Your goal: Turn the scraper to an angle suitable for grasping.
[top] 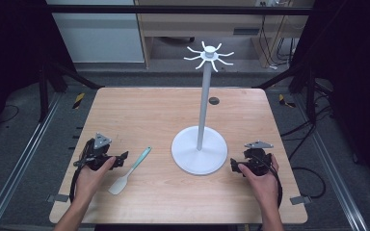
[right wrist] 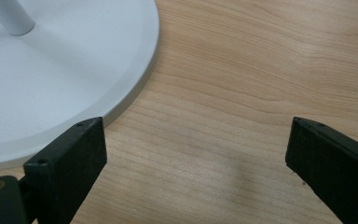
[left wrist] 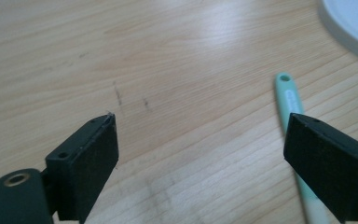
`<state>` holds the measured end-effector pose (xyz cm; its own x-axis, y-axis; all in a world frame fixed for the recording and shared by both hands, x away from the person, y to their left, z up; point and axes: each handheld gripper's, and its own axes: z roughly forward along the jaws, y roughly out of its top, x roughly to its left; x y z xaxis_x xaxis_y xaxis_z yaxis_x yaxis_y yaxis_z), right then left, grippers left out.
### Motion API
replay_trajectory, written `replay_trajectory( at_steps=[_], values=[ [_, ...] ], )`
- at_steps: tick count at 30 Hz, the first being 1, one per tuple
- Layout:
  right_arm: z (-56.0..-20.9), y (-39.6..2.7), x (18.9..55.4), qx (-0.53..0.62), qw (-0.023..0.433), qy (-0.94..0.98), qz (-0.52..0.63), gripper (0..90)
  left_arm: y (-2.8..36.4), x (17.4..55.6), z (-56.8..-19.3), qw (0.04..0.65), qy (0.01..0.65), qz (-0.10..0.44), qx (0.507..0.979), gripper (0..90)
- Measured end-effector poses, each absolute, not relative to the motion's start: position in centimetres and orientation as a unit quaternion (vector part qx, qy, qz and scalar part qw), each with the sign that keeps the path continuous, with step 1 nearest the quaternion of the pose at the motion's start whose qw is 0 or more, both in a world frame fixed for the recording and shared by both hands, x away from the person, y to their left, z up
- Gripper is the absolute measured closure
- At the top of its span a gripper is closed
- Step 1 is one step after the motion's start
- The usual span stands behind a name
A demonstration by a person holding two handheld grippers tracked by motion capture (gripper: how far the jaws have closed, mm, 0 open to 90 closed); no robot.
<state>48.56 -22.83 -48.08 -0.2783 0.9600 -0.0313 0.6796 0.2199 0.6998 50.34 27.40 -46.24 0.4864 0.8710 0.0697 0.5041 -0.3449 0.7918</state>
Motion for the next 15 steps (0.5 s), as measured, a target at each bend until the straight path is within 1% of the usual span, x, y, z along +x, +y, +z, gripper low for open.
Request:
replay_trajectory(
  at_steps=[4, 5, 7, 10, 11, 13, 15],
  values=[
    [-48.3, -23.0, 48.7, 0.555, 0.240, 0.744, 0.285, 6.3, 26.4, 51.2, -44.9, 0.373, 0.429, 0.260, 0.781, 13.6],
    [-48.3, -23.0, 48.7, 0.556, 0.240, 0.743, 0.284, 6.5, 25.4, 52.1, -44.5, 0.359, 0.420, 0.259, 0.792, 13.8],
    [-48.2, -23.0, 48.6, 0.556, 0.242, 0.742, 0.285, 7.2, 24.5, 53.0, -44.3, 0.351, 0.418, 0.258, 0.797, 15.9],
    [-48.1, -23.0, 48.4, 0.556, 0.244, 0.741, 0.286, 8.3, 23.5, 53.8, -44.8, 0.354, 0.412, 0.248, 0.802, 24.5],
    [-48.2, -23.1, 48.3, 0.557, 0.246, 0.740, 0.286, 9.1, 23.4, 53.9, -45.0, 0.353, 0.413, 0.249, 0.802, 26.1],
    [-48.3, -23.1, 48.3, 0.560, 0.246, 0.739, 0.283, 11.0, 23.1, 53.7, -45.5, 0.332, 0.400, 0.258, 0.814, 33.4],
    [-48.3, -23.2, 48.4, 0.560, 0.246, 0.739, 0.283, 11.3, 23.2, 53.1, -45.8, 0.323, 0.396, 0.265, 0.818, 35.2]
  ],
)
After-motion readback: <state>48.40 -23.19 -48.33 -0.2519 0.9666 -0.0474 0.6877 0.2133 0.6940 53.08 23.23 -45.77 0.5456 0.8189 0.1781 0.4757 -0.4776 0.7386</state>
